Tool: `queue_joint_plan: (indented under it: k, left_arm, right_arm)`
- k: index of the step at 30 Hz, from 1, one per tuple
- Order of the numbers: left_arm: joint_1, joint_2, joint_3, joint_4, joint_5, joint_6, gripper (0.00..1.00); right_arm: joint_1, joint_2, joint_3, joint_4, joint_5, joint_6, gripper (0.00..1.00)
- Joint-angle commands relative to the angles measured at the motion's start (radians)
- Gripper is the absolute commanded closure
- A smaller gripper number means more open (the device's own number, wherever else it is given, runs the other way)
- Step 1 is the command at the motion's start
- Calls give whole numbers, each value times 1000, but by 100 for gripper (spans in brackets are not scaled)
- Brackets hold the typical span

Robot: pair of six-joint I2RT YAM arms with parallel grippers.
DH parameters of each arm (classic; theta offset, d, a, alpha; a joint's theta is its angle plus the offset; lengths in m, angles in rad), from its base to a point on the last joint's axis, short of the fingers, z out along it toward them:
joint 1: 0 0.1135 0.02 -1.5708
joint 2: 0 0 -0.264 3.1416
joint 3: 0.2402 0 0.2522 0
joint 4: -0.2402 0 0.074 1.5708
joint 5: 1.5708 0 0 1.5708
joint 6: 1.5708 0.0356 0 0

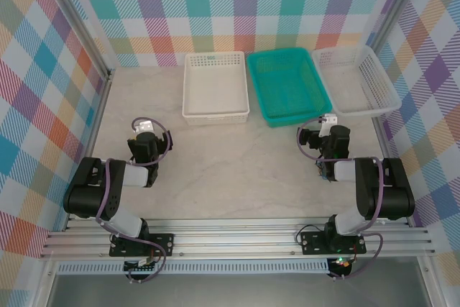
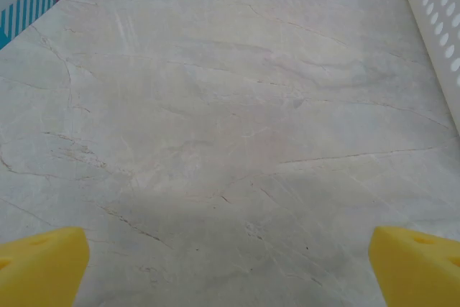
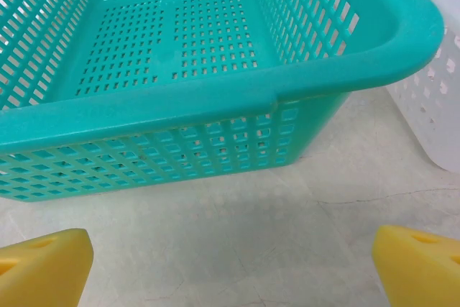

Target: Untangle the cables

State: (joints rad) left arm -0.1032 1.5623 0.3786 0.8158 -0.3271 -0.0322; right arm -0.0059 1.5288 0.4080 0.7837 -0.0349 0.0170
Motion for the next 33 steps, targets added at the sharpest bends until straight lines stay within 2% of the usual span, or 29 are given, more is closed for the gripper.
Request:
queue_joint_plan:
  k: [1, 27, 31, 33]
  left_arm:
    - [2, -4, 16, 33, -2, 4, 0]
    - [2, -5, 14, 35, -2, 6, 0]
    - [3, -41, 31, -17, 44, 21, 0]
    - [2, -96, 34, -67, 66, 32, 0]
  right_arm:
    - [6, -2, 15, 5, 1, -9, 0]
    - [6, -3, 16, 4, -2, -9, 0]
    - [6, -33, 42, -63, -55, -31, 1]
    - [6, -86, 67, -159, -79, -38, 0]
